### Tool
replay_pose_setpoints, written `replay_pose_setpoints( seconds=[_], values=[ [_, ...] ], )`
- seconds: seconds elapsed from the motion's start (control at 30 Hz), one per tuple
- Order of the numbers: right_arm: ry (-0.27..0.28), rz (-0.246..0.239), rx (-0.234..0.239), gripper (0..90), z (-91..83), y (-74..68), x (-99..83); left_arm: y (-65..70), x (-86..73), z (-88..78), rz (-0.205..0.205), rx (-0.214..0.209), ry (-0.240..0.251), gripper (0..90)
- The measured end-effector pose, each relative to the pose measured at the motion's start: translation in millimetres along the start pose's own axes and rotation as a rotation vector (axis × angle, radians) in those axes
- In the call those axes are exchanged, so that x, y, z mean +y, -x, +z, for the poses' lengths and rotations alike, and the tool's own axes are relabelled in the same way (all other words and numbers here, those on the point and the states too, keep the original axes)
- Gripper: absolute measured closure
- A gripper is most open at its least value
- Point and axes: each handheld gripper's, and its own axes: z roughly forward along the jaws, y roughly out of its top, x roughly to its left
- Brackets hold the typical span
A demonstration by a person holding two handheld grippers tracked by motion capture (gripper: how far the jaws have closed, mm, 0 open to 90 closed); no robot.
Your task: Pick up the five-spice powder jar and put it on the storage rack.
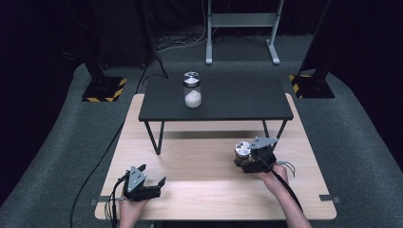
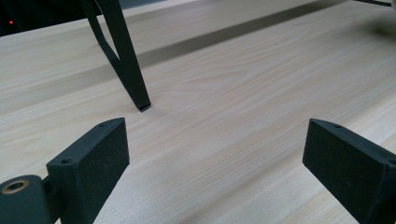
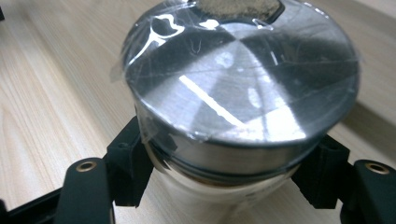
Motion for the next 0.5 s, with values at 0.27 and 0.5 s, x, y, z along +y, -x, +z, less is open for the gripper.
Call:
replay_pose_setpoints(
  seconds=[0.27,0.5],
  values=[
    [0.037,0.005,-0.001,29.9,-22.8,0.8,13.1,0.6,0.7,0.2,0.004,0.002,-0.004,6.6],
    [0.066,-0.012,-0.019,29.9,-43.9,-2.9,29.6,1.1,3.0,1.5,0.007,0.005,-0.017,6.3]
  ],
)
